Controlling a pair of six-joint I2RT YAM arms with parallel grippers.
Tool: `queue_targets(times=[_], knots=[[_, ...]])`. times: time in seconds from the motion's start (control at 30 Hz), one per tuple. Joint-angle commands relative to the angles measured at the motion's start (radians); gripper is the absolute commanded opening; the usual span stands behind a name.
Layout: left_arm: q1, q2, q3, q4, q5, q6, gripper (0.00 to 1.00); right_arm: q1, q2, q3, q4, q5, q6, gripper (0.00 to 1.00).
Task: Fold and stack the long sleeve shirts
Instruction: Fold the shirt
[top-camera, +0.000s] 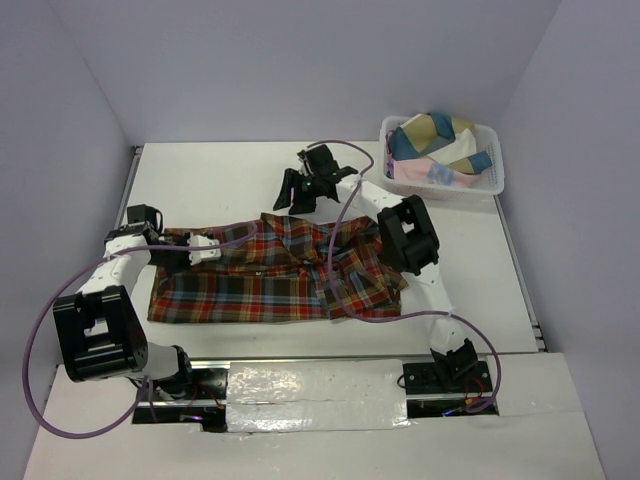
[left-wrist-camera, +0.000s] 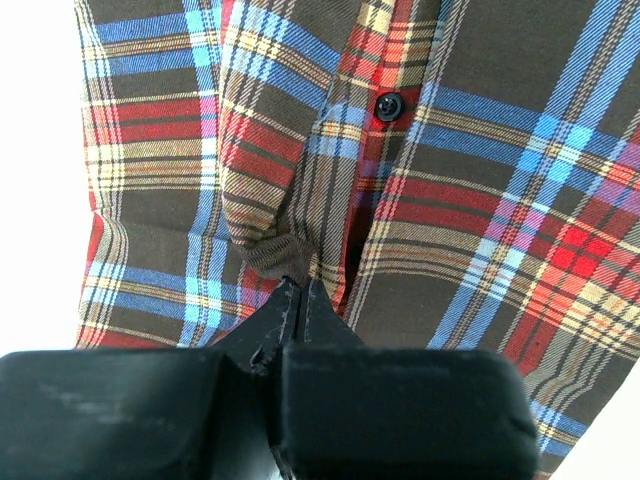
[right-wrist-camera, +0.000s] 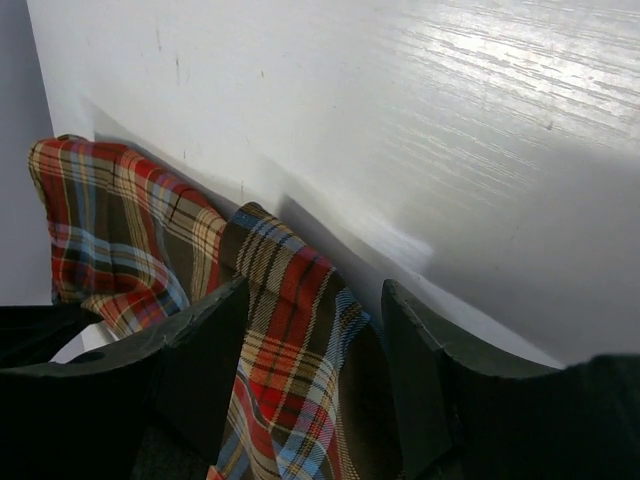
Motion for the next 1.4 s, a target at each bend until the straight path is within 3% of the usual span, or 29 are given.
queue_targets(times=[0.0,0.27,0.43,0.77,1.07,1.2,1.27,1.37], knots=[[-0.005,-0.024,-0.006,0.005,0.021,-0.016,0.0,0.051,-0.057,0.004,0.023,0.036,-0.05,0.63],[-0.006,-0.021,-0.012,0.002,0.008,-0.01,0.0,0.131,-0.212,-0.106,0.115,0.357,-0.154,0.57],[-0.005,-0.022,-0.008,0.01,0.008,-0.016,0.0,0.198,-0.211,-0.088,0.164,0.336,-0.288,0.57],[-0.006,-0.018,-0.008,0.014,0.005,-0.02,0.0,0.22,-0.111,0.041,0.02,0.472,-0.328,0.52],[-0.005,-0.015,-0.006,0.025,-0.002,-0.033,0.0,0.259,-0.043,0.104,-0.015,0.412,-0.392,0.52],[-0.01,-0.021,-0.012,0.02,-0.01,-0.028,0.0,0.279,-0.007,0.13,-0.01,0.463,-0.389,0.54],[-0.01,-0.022,-0.015,0.019,-0.008,-0.026,0.0,0.281,0.023,0.168,-0.062,0.519,-0.383,0.51],[-0.011,-0.029,-0.012,0.022,-0.001,-0.031,0.0,0.276,0.038,0.162,-0.083,0.641,-0.372,0.39]])
